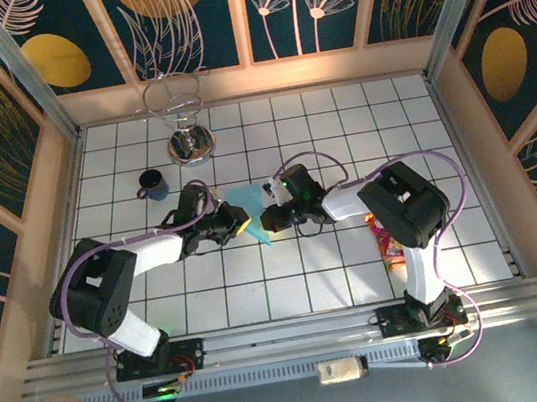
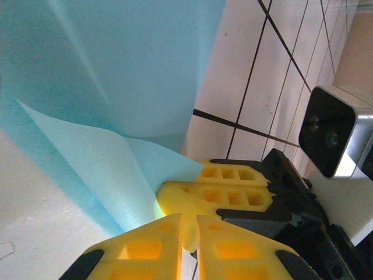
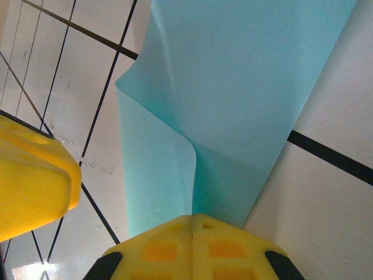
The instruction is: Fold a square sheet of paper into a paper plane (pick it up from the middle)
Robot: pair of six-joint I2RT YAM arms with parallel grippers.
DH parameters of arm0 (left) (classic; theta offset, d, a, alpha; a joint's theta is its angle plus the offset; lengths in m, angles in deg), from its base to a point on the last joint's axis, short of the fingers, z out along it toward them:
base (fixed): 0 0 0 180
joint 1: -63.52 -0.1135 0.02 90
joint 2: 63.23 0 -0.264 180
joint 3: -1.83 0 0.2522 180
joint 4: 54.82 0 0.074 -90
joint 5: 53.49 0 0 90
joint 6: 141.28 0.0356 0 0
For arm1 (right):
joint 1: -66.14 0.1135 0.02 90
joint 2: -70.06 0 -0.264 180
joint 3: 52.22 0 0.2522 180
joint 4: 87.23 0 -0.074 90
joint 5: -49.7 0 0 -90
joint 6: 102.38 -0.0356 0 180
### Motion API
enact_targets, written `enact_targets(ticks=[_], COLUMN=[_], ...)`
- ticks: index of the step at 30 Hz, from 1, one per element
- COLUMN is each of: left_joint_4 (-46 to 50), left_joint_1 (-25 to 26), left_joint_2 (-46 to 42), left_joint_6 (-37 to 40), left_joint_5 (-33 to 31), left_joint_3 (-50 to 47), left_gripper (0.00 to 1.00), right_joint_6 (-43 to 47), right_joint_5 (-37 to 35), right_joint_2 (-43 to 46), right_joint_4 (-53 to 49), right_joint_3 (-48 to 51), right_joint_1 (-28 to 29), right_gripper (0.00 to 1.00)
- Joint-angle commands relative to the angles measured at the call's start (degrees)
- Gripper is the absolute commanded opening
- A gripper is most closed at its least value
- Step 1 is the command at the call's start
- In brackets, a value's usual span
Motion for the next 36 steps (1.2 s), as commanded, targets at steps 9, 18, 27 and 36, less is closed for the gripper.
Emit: enact_targets(ticks=[9,18,27,36], left_joint_4=[0.05,3.59,4.65,3.94], left_joint_1=[1.07,1.32,1.33,1.3], left_joint_2=[4.3,4.3,4.77,4.97], left_joint_6=[-1.15,-1.43,-1.86,-3.17], left_joint_5=[0.16,-3.6,-4.77,-5.56], left_joint_3=[3.22,2.84,2.03,0.6], left_gripper=[0.11,0.1,0.08,0.08], right_joint_6=[0.07,0.51,0.6,0.6], right_joint_5=[0.59,-0.11,-0.38,-0.64], right_joint_2=[-0.5,-0.55,-0.97,-1.1], right_joint_4=[-2.14,-2.89,-3.2,-3.28], right_joint_3=[-1.41,-1.75,-1.93,-1.76], right_joint_1=[0.3,0.31,0.3,0.31], right_gripper=[0.03,0.03,0.03,0.04])
